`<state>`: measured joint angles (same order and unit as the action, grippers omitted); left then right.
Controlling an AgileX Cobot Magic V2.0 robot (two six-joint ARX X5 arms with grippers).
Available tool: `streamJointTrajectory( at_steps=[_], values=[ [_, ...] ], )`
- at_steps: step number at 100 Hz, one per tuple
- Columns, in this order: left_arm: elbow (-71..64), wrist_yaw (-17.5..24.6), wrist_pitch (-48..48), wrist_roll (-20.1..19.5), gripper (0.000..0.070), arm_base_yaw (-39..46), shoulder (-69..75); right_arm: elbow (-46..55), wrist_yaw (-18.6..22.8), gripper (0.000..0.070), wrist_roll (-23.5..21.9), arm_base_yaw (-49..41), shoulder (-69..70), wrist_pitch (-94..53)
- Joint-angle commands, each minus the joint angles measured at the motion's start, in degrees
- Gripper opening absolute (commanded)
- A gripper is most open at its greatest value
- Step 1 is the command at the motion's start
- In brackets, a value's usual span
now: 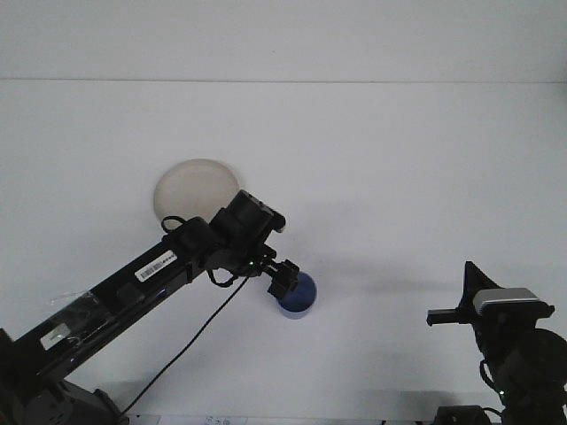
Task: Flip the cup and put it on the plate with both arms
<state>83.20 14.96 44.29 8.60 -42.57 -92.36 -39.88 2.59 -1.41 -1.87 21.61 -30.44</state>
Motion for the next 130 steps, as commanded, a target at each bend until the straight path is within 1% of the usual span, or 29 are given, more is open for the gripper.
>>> streamJointTrajectory(
  at_steps=[1, 16, 23, 25, 28, 36, 39, 41, 54, 60, 70, 79, 100, 105, 117, 130],
  values=[
    [1.1, 0.1, 0.4, -0.2, 0.0474, -0.6, -2.4, -0.5, 0.0, 0.0, -0.5, 0.0, 0.2, 0.8],
    [1.1, 0.1, 0.7, -0.5, 0.047, -0.7, -5.6, -0.5, 0.0, 0.0, -0.5, 0.0, 0.2, 0.8],
    [1.1, 0.1, 0.8, -0.5, 0.0428, -0.7, -7.1, -0.5, 0.0, 0.0, -0.5, 0.0, 0.2, 0.8],
    [1.1, 0.1, 0.8, -0.6, 0.0393, -0.7, -7.4, -0.5, 0.0, 0.0, -0.5, 0.0, 0.2, 0.8],
    [1.1, 0.1, 0.7, -0.7, 0.0323, -0.7, -7.9, -0.5, 0.0, 0.0, -0.5, 0.0, 0.2, 0.8],
    [1.1, 0.1, 0.7, -0.7, 0.0086, -0.9, -8.5, -0.5, 0.0, 0.0, -0.5, 0.0, 0.2, 0.8],
    [1.1, 0.1, 0.7, -0.9, 0.0026, -1.0, -8.5, -0.5, 0.0, 0.0, -0.5, 0.0, 0.2, 0.8],
    [1.1, 0.1, 0.6, -1.1, 0.0, -1.1, -8.5, -0.5, 0.0, 0.0, -0.5, 0.0, 0.2, 0.8],
    [2.0, 0.0, 1.4, -1.4, 0.0004, -1.2, -8.2, -0.5, 0.0, 0.0, -0.5, 0.0, 0.2, 0.8],
    [3.2, -1.3, 2.4, -1.9, 0.0004, -0.7, -8.0, -0.5, 0.0, 0.0, -0.5, 0.0, 0.2, 0.8],
    [6.8, -6.1, 5.6, -3.7, 0.0004, 0.9, -8.0, -0.5, 0.0, 0.0, -0.5, 0.0, 0.2, 0.8],
    [11.2, -10.4, 8.2, -5.2, 0.0004, 4.0, -8.0, -0.5, 0.0, 0.0, -0.5, 0.0, 0.2, 0.8],
    [20.3, -19.7, 9.8, -7.4, 0.0004, 15.3, -8.1, -0.5, 0.0, 0.0, -0.5, 0.0, 0.2, 0.8],
    [21.5, -21.4, 9.9, -7.6, 0.0004, 18.1, -8.1, -0.5, 0.0, 0.0, -0.5, 0.0, 0.2, 0.8],
    [22.0, -21.6, 9.1, -7.7, 0.0004, 24.3, -8.2, -0.5, 0.0, 0.0, -0.5, 0.0, 0.2, 0.8],
    [22.0, -21.6, 8.4, -7.7, 0.0005, 28.9, -10.2, -0.5, 0.0, 0.0, -0.5, 0.0, 0.2, 0.8]
  ],
)
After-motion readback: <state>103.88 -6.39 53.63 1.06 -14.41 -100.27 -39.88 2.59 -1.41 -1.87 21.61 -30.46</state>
